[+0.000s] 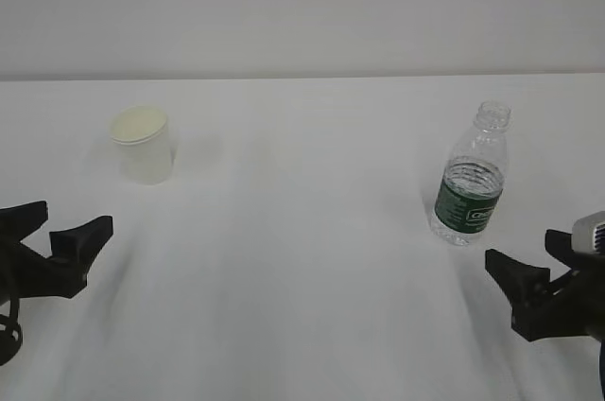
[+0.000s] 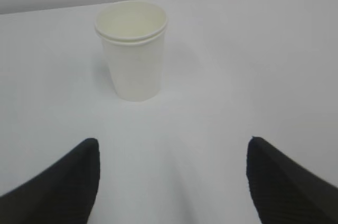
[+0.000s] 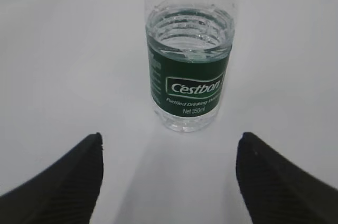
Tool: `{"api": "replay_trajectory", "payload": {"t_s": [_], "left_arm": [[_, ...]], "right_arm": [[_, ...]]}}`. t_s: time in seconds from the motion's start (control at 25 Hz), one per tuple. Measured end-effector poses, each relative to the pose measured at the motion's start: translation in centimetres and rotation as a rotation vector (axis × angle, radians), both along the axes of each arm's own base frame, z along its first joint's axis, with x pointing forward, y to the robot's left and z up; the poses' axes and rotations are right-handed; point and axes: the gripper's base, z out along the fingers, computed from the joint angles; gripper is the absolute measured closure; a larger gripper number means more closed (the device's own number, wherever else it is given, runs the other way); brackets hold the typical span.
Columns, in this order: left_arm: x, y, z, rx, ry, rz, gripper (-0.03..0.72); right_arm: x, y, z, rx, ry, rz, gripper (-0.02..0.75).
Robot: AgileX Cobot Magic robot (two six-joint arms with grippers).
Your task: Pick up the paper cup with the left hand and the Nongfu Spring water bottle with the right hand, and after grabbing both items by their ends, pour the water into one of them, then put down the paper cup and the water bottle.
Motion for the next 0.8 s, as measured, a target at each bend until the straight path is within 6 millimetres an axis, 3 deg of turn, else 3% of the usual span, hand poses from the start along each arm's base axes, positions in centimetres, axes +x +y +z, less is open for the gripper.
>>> {"api": "replay_trajectory", "payload": {"t_s": [0.2, 0.8], "left_arm": [[0.5, -0.1, 0.2, 0.015, -0.019, 0.002, 0.07], [2.3, -0.5, -1.9, 0.037, 0.033, 0.003, 0.083]], "right_arm": [[1.2, 0.2, -0.6, 0.001, 0.008, -0.003, 0.149], [4.4, 0.6, -2.1, 0.001, 0.008, -0.003, 0.15]]}}
